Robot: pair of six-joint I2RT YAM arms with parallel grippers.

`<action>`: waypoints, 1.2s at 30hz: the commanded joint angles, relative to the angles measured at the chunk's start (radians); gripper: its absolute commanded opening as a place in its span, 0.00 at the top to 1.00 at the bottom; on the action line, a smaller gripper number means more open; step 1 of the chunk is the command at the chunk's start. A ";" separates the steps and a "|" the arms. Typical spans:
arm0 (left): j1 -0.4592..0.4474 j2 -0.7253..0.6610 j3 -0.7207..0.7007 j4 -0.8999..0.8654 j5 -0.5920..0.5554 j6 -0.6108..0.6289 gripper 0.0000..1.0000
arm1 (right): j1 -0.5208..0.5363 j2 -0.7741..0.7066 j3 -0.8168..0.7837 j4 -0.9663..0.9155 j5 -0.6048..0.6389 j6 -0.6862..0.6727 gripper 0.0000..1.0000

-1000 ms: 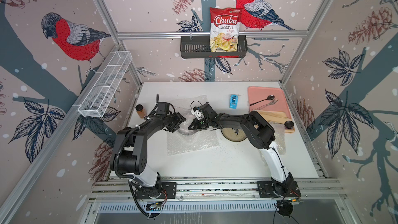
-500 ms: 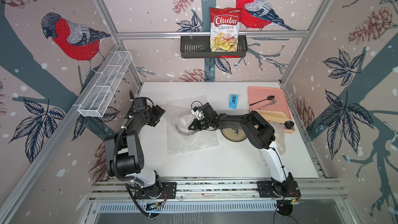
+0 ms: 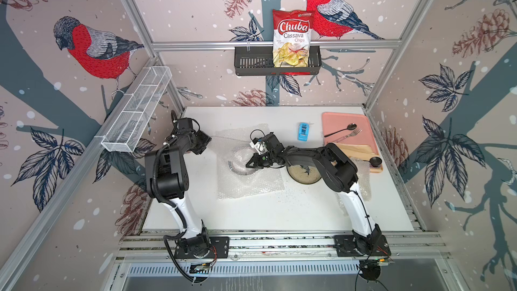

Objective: Wrap dinner plates in bubble wrap
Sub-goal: Wrap the plate in the bubble wrap.

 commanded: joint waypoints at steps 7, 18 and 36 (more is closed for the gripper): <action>-0.006 -0.055 0.007 0.007 0.067 -0.005 0.92 | -0.005 0.051 0.021 -0.156 0.095 -0.010 0.94; -0.123 -0.345 -0.220 -0.029 0.160 -0.060 0.97 | -0.006 0.077 0.049 -0.171 0.106 0.006 0.95; -0.406 -0.448 -0.440 0.154 0.190 -0.340 0.97 | -0.001 0.108 0.083 -0.178 0.105 0.008 0.95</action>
